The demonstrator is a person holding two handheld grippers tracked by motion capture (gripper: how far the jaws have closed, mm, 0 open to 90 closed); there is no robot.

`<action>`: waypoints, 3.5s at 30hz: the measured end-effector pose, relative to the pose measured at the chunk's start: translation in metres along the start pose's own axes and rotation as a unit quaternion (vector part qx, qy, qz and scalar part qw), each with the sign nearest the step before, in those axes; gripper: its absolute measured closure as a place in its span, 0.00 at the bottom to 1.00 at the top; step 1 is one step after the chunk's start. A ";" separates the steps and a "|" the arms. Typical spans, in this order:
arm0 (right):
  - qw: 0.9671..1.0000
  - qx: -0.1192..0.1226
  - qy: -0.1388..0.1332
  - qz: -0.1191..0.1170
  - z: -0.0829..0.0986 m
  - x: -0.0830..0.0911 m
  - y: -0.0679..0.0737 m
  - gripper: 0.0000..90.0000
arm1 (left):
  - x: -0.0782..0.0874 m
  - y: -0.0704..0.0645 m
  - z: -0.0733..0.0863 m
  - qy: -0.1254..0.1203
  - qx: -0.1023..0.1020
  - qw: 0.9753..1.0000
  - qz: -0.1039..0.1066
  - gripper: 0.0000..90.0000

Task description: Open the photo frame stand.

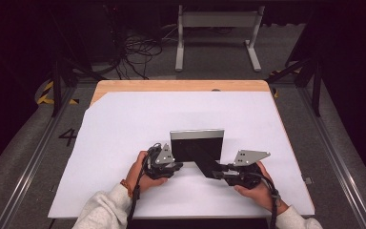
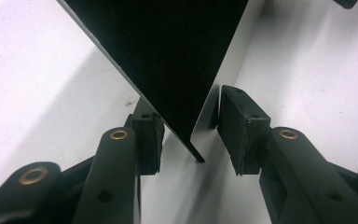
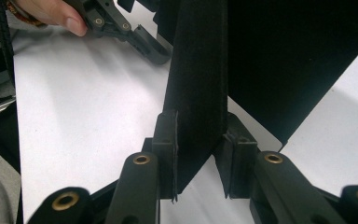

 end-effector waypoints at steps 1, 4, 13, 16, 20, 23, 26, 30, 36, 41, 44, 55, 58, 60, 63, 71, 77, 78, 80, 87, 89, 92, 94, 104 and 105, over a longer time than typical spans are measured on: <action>1.000 0.000 0.001 0.000 0.000 0.000 0.000 0.80 | 0.000 0.000 0.000 0.000 0.000 1.000 -0.002 0.69; 1.000 0.001 0.002 0.004 0.000 -0.001 0.000 0.80 | 0.000 0.002 -0.001 0.001 -0.006 1.000 -0.009 0.71; 1.000 -0.005 -0.001 0.014 -0.002 -0.004 -0.006 0.81 | -0.003 0.007 -0.004 0.001 -0.011 1.000 -0.017 0.71; 1.000 -0.007 -0.002 0.019 -0.003 -0.005 -0.008 0.81 | -0.005 0.011 -0.006 0.001 -0.012 1.000 -0.028 0.72; 1.000 -0.015 -0.005 0.022 -0.004 -0.007 -0.013 0.84 | -0.007 0.014 -0.007 -0.001 -0.013 0.999 -0.042 0.72; 1.000 -0.017 -0.008 0.018 -0.006 -0.008 -0.013 0.85 | -0.007 0.017 -0.007 -0.001 -0.012 0.999 -0.048 0.73; 1.000 -0.017 -0.010 0.014 -0.008 -0.011 -0.011 0.89 | -0.007 0.019 -0.007 -0.002 -0.011 0.999 -0.050 0.76; 1.000 -0.024 -0.006 0.010 -0.009 -0.013 -0.011 0.93 | -0.006 0.019 -0.007 -0.001 -0.012 0.999 -0.045 0.78; 0.999 -0.038 0.004 -0.006 -0.006 -0.015 -0.008 0.95 | -0.006 0.017 -0.007 0.001 -0.006 0.999 -0.046 0.80; 0.999 -0.043 0.006 -0.008 -0.005 -0.014 -0.008 0.95 | -0.006 0.016 -0.007 0.004 -0.007 0.998 -0.056 0.81; 0.999 -0.049 0.008 -0.009 -0.005 -0.014 -0.008 0.96 | -0.006 0.017 -0.007 0.007 -0.010 0.998 -0.064 0.83; 0.998 -0.059 0.012 -0.017 -0.003 -0.011 -0.011 0.96 | 0.000 0.020 -0.005 -0.012 0.004 0.998 -0.061 0.88; 0.998 -0.060 0.011 -0.016 -0.003 -0.011 -0.010 0.96 | 0.001 0.022 -0.005 -0.021 0.011 0.998 -0.063 0.78; 0.998 -0.059 0.012 -0.014 -0.002 -0.011 -0.010 0.95 | 0.001 0.023 -0.008 -0.047 0.024 0.998 -0.046 0.67; 0.998 -0.058 0.014 -0.013 -0.001 -0.011 -0.010 0.94 | 0.000 0.024 -0.012 -0.061 0.029 0.997 -0.048 0.55; 0.998 -0.064 0.024 -0.006 0.001 -0.010 -0.010 0.92 | -0.001 0.027 -0.025 -0.087 0.036 0.995 -0.038 0.47; 0.997 -0.068 0.024 -0.003 0.004 -0.008 -0.011 0.91 | -0.002 0.024 -0.026 -0.088 0.029 0.996 -0.012 0.64; 0.997 -0.069 0.023 -0.003 0.004 -0.007 -0.011 0.91 | -0.002 0.023 -0.027 -0.087 0.025 0.996 -0.011 0.64; 0.997 -0.071 0.021 0.001 0.004 -0.006 -0.012 0.88 | -0.002 0.021 -0.027 -0.084 0.019 0.996 -0.007 0.70; 0.997 -0.077 0.015 0.002 0.004 -0.003 -0.014 0.89 | 0.000 0.020 -0.028 -0.071 0.010 0.997 -0.008 0.75; 0.997 -0.078 0.014 0.002 0.004 -0.003 -0.015 0.89 | 0.001 0.020 -0.028 -0.070 0.010 0.997 -0.009 0.75; 0.997 -0.078 0.014 0.006 0.004 -0.002 -0.015 0.92 | 0.002 0.018 -0.028 -0.064 0.006 0.998 -0.012 0.78; 0.997 -0.078 0.014 0.006 0.004 -0.002 -0.015 0.92 | 0.003 0.018 -0.028 -0.061 0.004 0.998 -0.013 0.78; 0.996 -0.083 0.014 0.015 0.003 -0.002 -0.019 0.90 | 0.006 0.014 -0.027 -0.051 -0.001 0.998 -0.020 0.81; 0.996 -0.084 0.014 0.016 0.003 -0.002 -0.020 0.90 | 0.006 0.014 -0.027 -0.051 -0.001 0.998 -0.021 0.81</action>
Point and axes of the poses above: each handheld gripper's, and its own axes: x roughly backward along the jaws, z roughly out of its underside, y roughly to its left, the point moved 4 cm from there along -x, roughly forward along the jaws, and after that the axes turned 5 degrees about -y, right-handed, at the moved point
